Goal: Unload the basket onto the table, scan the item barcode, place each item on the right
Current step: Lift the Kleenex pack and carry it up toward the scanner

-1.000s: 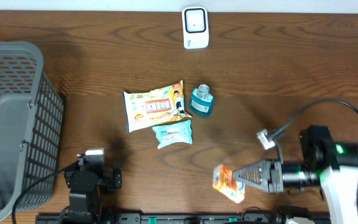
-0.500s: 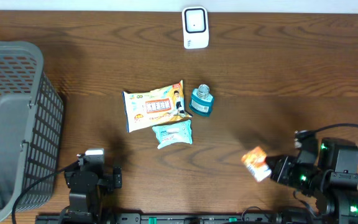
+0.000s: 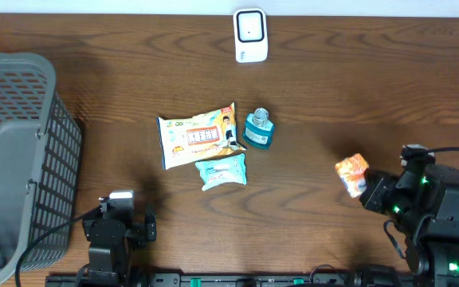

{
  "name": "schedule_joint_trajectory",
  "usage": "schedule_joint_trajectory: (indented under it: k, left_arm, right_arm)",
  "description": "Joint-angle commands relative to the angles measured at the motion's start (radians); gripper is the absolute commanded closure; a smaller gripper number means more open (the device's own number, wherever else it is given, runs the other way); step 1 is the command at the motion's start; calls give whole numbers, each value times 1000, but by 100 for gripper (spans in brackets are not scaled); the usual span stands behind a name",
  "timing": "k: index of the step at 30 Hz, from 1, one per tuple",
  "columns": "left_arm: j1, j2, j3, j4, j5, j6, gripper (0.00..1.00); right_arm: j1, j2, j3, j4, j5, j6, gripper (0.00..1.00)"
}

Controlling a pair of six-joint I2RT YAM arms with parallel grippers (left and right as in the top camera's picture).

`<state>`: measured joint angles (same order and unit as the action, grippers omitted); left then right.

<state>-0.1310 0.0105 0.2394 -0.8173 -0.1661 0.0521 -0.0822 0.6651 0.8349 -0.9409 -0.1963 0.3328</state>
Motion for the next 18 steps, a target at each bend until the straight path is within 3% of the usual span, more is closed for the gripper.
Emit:
schedule_joint_trajectory:
  k: [1,6,18]
  left_arm:
    - [3,-5,-3,-13,-3,6,2]
    - [3,-5,-3,-13,-3,6,2]
    - [3,-5,-3,-13,-3,6,2]
  right_arm:
    - [-6,25,1,38,-19,-101,99]
    - [-6,109,1,141,-410,-173,99]
    - [-6,405,7,426,-370,-125,99]
